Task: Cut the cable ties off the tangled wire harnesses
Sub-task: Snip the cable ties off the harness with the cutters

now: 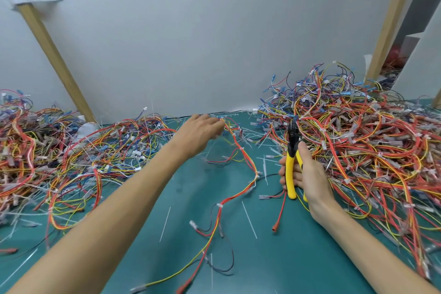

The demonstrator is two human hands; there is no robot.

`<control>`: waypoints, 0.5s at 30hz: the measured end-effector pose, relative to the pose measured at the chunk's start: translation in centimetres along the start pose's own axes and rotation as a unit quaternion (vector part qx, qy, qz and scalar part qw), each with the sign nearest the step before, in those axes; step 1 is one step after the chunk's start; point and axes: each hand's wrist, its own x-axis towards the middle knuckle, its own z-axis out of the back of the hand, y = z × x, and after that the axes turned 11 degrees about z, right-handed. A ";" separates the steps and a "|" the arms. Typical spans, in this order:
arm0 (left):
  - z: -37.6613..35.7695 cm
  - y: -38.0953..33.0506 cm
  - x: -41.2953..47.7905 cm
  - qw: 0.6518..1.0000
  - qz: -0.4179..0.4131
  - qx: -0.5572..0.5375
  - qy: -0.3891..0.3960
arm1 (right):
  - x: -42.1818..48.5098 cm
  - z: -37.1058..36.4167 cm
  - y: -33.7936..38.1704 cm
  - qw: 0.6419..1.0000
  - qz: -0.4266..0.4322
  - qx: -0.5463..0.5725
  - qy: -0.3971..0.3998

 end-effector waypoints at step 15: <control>16.3 -3.0 -1.5 0.869 0.074 -0.483 -0.076 | -1.3 -0.6 0.7 0.990 0.123 -0.071 -0.012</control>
